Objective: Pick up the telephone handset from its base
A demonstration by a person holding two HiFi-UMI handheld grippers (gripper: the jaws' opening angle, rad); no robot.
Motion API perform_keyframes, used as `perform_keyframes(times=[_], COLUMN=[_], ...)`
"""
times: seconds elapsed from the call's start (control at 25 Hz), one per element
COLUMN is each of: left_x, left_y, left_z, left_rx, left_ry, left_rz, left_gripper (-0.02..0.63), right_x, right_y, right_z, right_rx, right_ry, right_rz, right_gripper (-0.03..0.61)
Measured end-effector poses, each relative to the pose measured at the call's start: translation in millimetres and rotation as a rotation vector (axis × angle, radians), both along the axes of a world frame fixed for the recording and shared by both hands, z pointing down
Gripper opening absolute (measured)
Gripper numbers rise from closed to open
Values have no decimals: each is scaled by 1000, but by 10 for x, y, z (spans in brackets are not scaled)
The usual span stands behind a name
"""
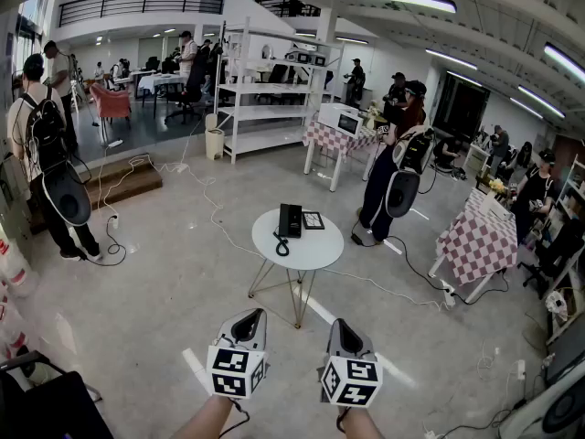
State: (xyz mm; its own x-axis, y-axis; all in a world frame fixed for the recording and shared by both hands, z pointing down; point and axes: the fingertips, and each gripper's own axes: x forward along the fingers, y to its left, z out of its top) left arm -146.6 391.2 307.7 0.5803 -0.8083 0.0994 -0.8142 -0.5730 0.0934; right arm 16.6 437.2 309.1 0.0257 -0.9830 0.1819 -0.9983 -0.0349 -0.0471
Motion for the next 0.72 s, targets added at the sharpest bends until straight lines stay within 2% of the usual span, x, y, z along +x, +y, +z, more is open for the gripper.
perform_keyframes(times=[0.28,0.52,0.72], left_x=[-185,-278,-378], left_y=[-57,-112,-181], left_z=[78,124,181], left_rx=[-10,-12,-35], left_ry=[-10,-22,-14], left_rz=[3,28,25], left_gripper=[15,15,15], right_x=[-155,-249,-284], right_y=[-69,-99,-108], right_z=[43,120,233], right_rx=[0,-9,-43], right_ry=[-3,-55,-61], right_rz=[7,29,49], right_gripper=[21,22,22])
